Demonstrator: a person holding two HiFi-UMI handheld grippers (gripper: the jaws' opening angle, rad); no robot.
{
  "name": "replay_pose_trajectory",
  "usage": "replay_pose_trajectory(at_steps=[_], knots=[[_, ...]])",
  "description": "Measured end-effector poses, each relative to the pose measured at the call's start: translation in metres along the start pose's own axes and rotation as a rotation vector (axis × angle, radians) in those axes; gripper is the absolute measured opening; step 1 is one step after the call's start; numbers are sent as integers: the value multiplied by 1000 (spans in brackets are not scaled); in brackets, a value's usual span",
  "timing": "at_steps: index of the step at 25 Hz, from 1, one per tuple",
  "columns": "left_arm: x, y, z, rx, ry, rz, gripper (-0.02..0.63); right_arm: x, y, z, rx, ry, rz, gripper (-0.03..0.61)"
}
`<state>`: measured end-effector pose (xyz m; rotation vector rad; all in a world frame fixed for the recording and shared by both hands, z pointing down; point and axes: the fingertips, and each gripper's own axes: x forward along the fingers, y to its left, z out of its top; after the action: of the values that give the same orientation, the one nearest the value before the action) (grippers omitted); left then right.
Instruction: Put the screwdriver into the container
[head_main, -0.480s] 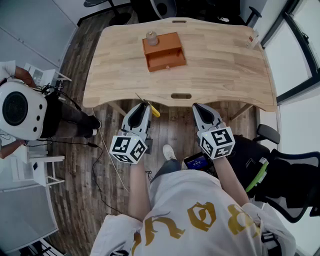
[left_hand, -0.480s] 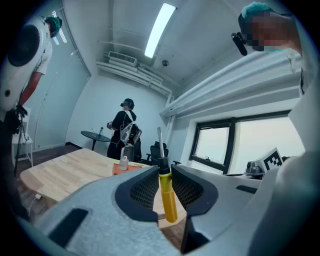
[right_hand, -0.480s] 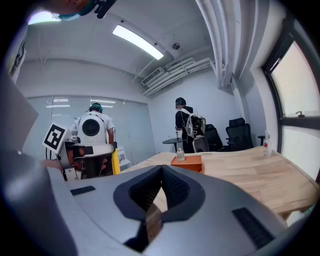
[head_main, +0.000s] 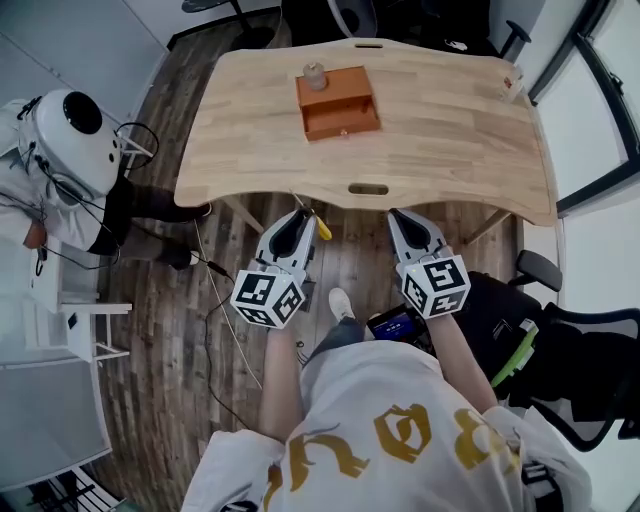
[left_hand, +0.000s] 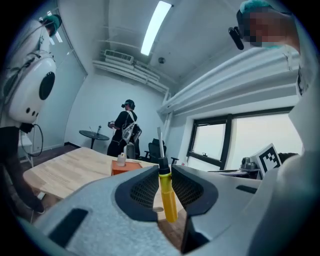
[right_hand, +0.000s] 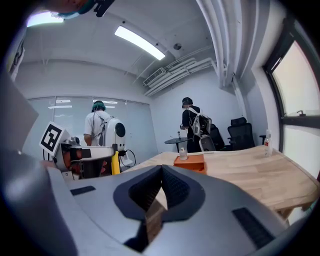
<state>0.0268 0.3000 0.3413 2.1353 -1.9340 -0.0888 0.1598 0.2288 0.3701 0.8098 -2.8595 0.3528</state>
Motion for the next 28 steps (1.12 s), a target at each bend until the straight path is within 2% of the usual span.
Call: replay_pose_trajectory(at_steps=[8, 15, 23, 28], knots=[[-12, 1, -8, 5, 9, 46, 80, -13, -1, -8, -14, 7, -9, 9], [-3, -4, -3, 15, 0, 56, 80, -22, -14, -7, -18, 14, -21, 9], [47, 3, -7, 40, 21, 15, 80, 1, -49, -7, -20, 29, -57, 9], [91, 32, -7, 58, 52, -1, 80, 44, -73, -5, -15, 40, -80, 9]])
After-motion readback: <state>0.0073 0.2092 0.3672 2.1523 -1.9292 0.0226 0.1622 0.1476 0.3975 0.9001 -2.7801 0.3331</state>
